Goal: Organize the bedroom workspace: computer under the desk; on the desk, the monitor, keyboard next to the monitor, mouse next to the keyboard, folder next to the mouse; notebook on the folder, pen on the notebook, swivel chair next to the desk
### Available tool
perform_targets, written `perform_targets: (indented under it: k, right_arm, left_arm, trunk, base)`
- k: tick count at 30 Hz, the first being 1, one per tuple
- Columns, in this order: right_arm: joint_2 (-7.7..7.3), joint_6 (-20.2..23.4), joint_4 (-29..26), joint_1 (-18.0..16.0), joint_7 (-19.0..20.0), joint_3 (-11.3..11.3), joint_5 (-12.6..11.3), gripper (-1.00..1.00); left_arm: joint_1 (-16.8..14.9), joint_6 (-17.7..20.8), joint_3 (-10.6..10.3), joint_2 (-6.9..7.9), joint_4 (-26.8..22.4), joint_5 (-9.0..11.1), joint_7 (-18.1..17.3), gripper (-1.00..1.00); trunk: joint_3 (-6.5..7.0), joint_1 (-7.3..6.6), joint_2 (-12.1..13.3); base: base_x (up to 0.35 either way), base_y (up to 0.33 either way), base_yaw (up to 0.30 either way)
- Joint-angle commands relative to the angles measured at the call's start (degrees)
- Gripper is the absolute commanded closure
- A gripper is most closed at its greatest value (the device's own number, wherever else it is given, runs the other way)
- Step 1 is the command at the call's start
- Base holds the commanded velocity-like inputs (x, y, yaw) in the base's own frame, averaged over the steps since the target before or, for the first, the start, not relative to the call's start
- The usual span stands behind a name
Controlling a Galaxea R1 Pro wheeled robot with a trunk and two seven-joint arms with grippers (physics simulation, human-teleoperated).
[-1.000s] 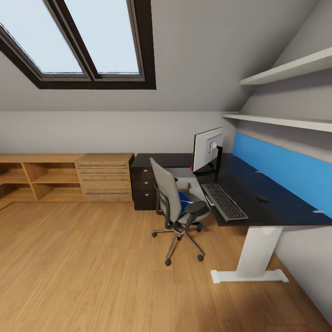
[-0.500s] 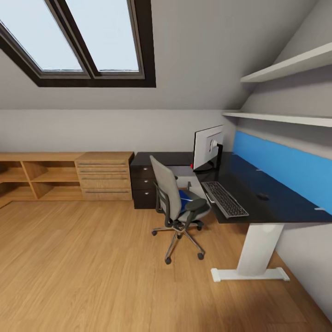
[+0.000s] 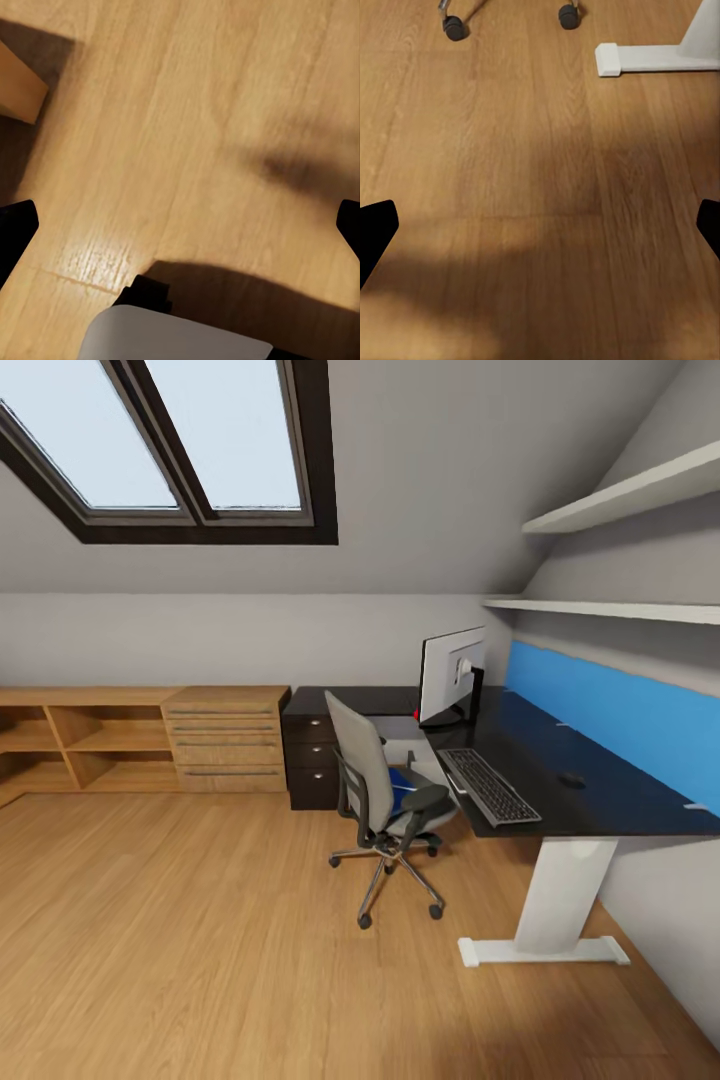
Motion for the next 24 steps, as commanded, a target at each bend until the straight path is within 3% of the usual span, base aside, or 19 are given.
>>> perform_targets:
  k: [1,24]
  right_arm:
    - [-0.05,-0.22,0.03,-0.03,-0.1,0.03,-0.01,-1.0]
    - [0.03,-0.31,-0.15,-0.03,-0.1,-0.07,-0.09,-1.0]
  left_arm:
    - [-0.01,-0.07,-0.07,-0.02,-0.02,0.15,0.04,-1.0]
    - [-0.01,-0.16,-0.15,-0.44,-0.02,-0.04,0.07,-1.0]
  trunk:
    - [-0.24,0.22,-0.44]
    - [-4.69,5.28,-9.67]
  base:
    - [0.0,0.0,0.0]
    - [0.0,0.0,0.0]
